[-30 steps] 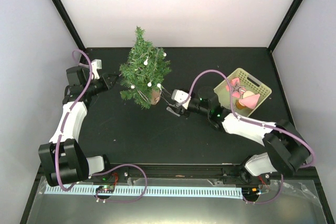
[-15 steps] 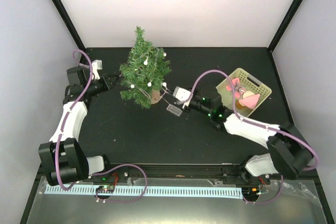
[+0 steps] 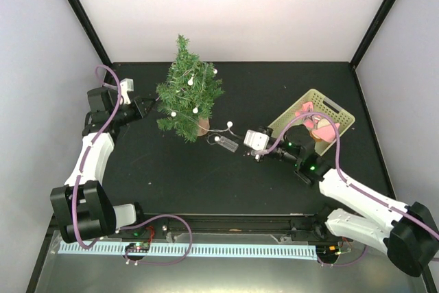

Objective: Decorate the small christmas tree
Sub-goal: Wrap the decoration item around the Christmas tree.

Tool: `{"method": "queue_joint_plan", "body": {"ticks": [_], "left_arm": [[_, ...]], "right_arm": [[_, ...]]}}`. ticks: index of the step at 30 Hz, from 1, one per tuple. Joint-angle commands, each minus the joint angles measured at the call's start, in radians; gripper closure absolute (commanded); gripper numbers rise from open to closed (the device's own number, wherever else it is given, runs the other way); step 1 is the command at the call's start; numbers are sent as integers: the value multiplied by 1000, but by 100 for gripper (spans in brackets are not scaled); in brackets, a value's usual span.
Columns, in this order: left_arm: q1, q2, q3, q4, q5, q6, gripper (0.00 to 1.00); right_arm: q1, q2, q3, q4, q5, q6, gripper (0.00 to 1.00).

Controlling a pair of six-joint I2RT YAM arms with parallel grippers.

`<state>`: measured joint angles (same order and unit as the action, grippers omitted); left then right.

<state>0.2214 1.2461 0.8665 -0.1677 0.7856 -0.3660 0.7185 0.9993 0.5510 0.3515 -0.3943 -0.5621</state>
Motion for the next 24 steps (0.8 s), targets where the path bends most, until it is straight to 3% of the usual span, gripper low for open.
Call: {"method": "queue_joint_plan", "body": {"ticks": [1, 6, 12, 19, 24], "left_arm": [[7, 18, 11, 3, 3, 11, 98], [6, 24, 11, 5, 9, 11, 99], [7, 26, 1, 34, 43, -16, 99], [6, 12, -5, 48, 86, -45, 92], [6, -11, -6, 56, 100, -76, 77]], "right_arm": [[17, -55, 30, -158, -156, -45, 99], [39, -135, 53, -215, -234, -44, 99], [48, -158, 55, -234, -211, -53, 99], [48, -112, 100, -216, 119, 3, 99], [23, 3, 197, -271, 237, -7, 99]]}}
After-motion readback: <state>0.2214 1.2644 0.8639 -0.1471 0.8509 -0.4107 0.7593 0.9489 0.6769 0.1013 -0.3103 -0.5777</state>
